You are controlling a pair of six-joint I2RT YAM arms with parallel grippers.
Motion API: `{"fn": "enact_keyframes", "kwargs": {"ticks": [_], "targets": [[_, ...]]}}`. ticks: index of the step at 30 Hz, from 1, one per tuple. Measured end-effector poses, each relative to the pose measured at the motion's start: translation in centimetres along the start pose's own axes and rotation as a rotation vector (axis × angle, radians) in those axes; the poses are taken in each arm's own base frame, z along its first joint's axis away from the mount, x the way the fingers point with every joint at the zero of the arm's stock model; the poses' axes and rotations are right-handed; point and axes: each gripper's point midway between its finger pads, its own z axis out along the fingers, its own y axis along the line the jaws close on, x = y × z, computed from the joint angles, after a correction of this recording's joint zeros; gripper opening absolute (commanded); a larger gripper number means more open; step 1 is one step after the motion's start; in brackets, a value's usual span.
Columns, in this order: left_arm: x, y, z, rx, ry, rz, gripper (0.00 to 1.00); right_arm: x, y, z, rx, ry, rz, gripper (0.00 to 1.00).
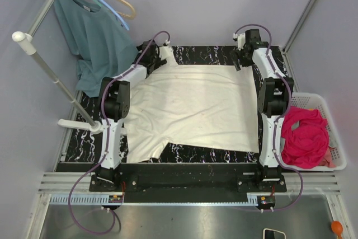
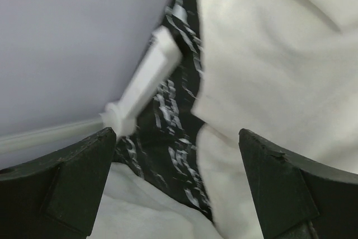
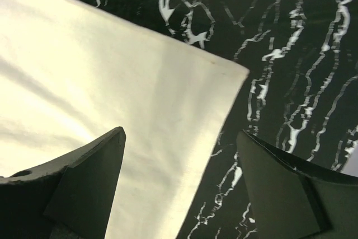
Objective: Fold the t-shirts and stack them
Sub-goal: Flatten the tshirt out
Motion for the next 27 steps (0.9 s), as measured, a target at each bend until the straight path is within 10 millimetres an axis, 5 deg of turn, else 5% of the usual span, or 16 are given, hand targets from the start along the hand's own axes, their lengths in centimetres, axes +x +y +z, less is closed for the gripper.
{"fn": "enact_keyframes", "kwargs": {"ticks": [6, 9, 12, 22, 27], "targets": [[-3.9, 6.7, -0.3, -0.14, -0.097, -0.081, 0.99, 1.6, 1.6, 1.7, -0.036, 0.042, -0.015, 0.91], [-5.0, 7.9, 0.0, -0.159, -0.134, -0.101, 0.99, 2.4, 1.9, 2.3, -0.042, 0.059, -0.02, 0.91], [-5.2, 7.2, 1.0, -0.139, -0.15, -0.104, 0.99, 2.8, 2.0, 2.7, -0.045, 0.065, -0.026, 0.91], [-2.4, -0.3, 4.9, 0.039, -0.11, -0.062, 0.99, 4.2, 2.5, 3.9, -0.045, 0.066, -0.043, 0.91], [-2.1, -1.6, 5.5, 0.081, -0.112, -0.026, 0.99, 4.2, 2.5, 3.8, -0.037, 0.046, -0.049, 0.91]]}}
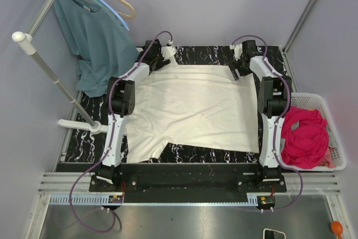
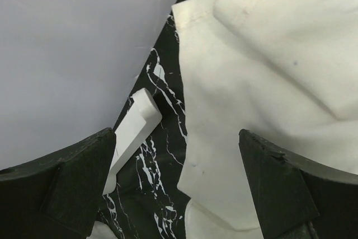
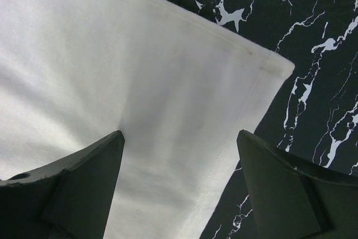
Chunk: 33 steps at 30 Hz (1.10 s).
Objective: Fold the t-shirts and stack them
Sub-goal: Flatten the tshirt out
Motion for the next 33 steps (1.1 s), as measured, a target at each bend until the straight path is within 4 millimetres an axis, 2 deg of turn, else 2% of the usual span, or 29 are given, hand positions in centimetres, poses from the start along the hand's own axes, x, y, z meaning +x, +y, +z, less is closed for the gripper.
{"fn": "enact_keyframes", "kwargs": {"ticks": [7, 14, 22, 33], "targets": [[0.5, -0.5, 0.2, 0.027, 0.011, 0.076, 0.99, -0.1, -0.5, 0.0, 0.028, -0.013, -0.029, 0.91], [0.3, 0.2, 1.3, -0.008, -0.001, 0.169, 0.99, -0.4, -1.9, 0.1, 0.098, -0.011, -0.061, 0.91], [-0.3, 1.1, 2.9, -0.07, -0.029, 0.256, 0.99, -2.5, -4.0, 1.5, 0.184, -0.05, -0.089, 0.91], [-1.5, 2.9, 5.5, -0.238, -0.091, 0.407, 0.99, -5.3, -6.3, 3.3, 0.286, -0.105, -0.114, 0.92]]}}
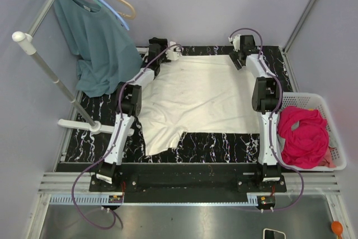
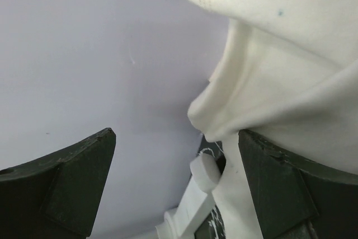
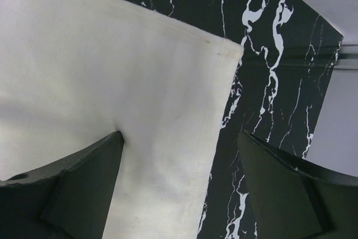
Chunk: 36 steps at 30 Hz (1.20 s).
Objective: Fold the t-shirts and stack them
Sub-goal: Flatten the tshirt out, then fold the tshirt
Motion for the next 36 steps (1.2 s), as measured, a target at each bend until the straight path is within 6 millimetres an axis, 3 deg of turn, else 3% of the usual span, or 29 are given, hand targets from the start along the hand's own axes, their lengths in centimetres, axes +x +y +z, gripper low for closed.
{"fn": "enact_keyframes", "kwargs": {"ticks": [13, 22, 29, 32, 36], "targets": [[-0.7, 1.7, 1.1, -0.168, -0.093, 0.106, 0.99, -1.8, -1.6, 2.0, 0.09, -0.037, -0.026, 0.95], [1.6, 2.7, 0.8, -0.245, -0.088, 0.094, 0.99, -1.8, -1.6, 1.9, 0.096, -0.034, -0.014, 0.96], [1.6, 3.1, -0.8, -0.232, -0.068, 0.047, 0.99, -0.7, -1.1, 0.4, 0.065, -0.005, 0.025, 0.98], [1.2, 4.9, -2.0, -0.247, -0.056, 0.025, 0.99, 0.2, -0.8, -0.9, 0.042, 0.02, 0.035, 0.98], [-0.2, 10.2, -4.4, -0.335, -0.05, -0.002, 0.99, 0.5, -1.1, -3.5, 0.029, 0.018, 0.05, 1.0]]}}
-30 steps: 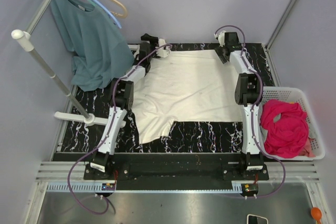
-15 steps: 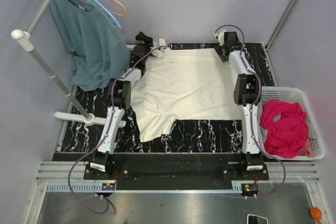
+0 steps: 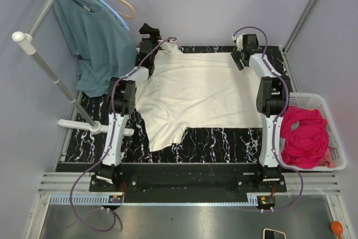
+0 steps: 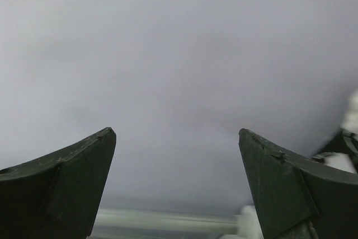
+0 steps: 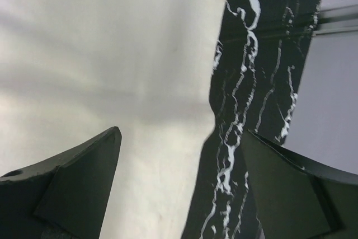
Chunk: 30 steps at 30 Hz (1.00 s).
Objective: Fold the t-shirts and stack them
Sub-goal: Fold the tshirt
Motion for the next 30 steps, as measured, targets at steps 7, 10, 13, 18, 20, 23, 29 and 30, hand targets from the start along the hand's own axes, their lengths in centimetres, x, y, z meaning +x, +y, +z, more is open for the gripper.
{"fn": "enact_keyframes", "kwargs": {"ticks": [7, 10, 13, 18, 20, 23, 29, 30], "targets": [[-2.8, 9.9, -3.8, -0.123, 0.042, -0.056, 0.99, -2.1, -2.5, -7.0, 0.017, -0.094, 0.034, 1.0], [-3.8, 10.6, -8.1, -0.022, 0.056, -0.095, 0.99, -1.9, -2.8, -10.5, 0.001, -0.121, 0.036, 1.0], [-5.3, 10.5, -13.6, 0.117, 0.062, -0.134, 0.99, -0.8, -2.1, -13.8, -0.04, -0.122, 0.03, 1.0], [-9.4, 9.3, -23.2, 0.324, 0.019, -0.196, 0.99, 3.6, 0.6, -17.8, -0.157, -0.054, 0.004, 1.0], [-10.7, 7.8, -27.0, 0.419, 0.0, -0.211, 0.99, 6.2, 2.1, -19.3, -0.216, -0.002, -0.013, 1.0], [-12.6, 4.9, -33.4, 0.583, -0.032, -0.239, 0.99, 10.0, 4.5, -21.3, -0.307, 0.07, -0.037, 0.99], [-15.5, 1.1, -42.8, 0.842, -0.08, -0.291, 0.99, 16.1, 8.3, -24.3, -0.434, 0.169, -0.076, 0.97], [-15.9, 0.6, -44.1, 0.874, -0.087, -0.301, 0.99, 16.9, 8.6, -24.7, -0.444, 0.181, -0.081, 0.96]]}}
